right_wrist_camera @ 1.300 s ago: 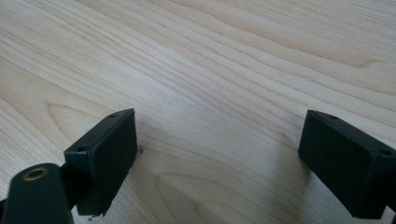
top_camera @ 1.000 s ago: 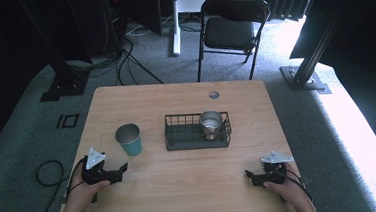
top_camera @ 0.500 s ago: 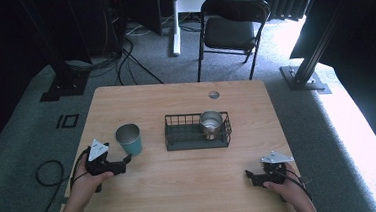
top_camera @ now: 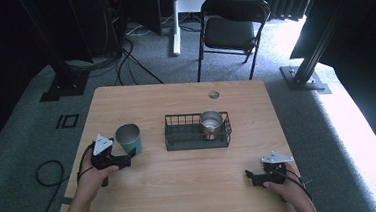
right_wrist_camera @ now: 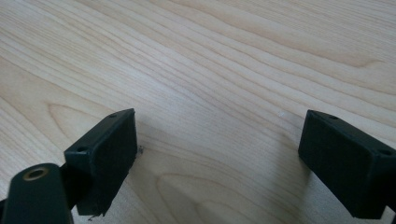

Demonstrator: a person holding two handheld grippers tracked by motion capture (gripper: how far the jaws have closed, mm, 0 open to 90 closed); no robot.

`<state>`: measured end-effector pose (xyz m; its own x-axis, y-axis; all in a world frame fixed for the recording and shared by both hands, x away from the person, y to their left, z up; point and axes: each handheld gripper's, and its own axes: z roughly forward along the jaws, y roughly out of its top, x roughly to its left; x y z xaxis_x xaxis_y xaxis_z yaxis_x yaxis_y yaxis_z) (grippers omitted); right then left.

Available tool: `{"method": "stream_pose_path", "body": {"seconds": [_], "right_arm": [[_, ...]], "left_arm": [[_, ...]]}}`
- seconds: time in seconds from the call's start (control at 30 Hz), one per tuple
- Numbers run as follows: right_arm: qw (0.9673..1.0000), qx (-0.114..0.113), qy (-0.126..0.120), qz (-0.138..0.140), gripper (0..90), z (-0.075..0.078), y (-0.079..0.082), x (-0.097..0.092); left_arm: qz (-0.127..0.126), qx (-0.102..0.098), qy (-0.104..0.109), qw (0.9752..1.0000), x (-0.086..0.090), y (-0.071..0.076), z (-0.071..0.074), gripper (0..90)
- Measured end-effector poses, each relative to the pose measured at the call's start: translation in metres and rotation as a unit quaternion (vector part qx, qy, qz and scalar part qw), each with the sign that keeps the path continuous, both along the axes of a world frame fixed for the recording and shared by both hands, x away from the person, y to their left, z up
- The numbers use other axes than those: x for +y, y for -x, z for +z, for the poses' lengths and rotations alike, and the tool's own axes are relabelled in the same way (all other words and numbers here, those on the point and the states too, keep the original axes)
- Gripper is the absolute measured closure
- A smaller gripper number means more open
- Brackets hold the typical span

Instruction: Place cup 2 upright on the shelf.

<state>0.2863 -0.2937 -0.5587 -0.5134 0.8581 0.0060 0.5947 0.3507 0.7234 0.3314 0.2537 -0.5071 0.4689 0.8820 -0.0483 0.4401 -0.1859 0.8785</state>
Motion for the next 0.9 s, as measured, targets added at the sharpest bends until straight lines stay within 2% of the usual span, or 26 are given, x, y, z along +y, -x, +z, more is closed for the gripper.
{"method": "stream_pose_path", "body": {"seconds": [0.33, 0.53, 0.83, 0.9], "right_arm": [[1.0, 0.0, 0.0, 0.0, 11.2, 0.0, 0.0, 0.0], [1.0, 0.0, 0.0, 0.0, 11.1, 0.0, 0.0, 0.0], [1.0, 0.0, 0.0, 0.0, 11.2, 0.0, 0.0, 0.0], [1.0, 0.0, -0.001, 0.0, 11.2, 0.0, 0.0, 0.0]], "left_arm": [[0.01, -0.015, 0.01, 0.9998, -0.009, -0.01, 0.002, 1.2], [0.018, -0.012, 0.011, 0.9997, -0.014, -0.015, -0.001, 1.2], [0.027, -0.024, -0.003, 0.9993, -0.019, -0.024, -0.004, 1.2], [0.034, -0.026, -0.007, 0.9991, -0.021, -0.026, -0.004, 4.1]]}}
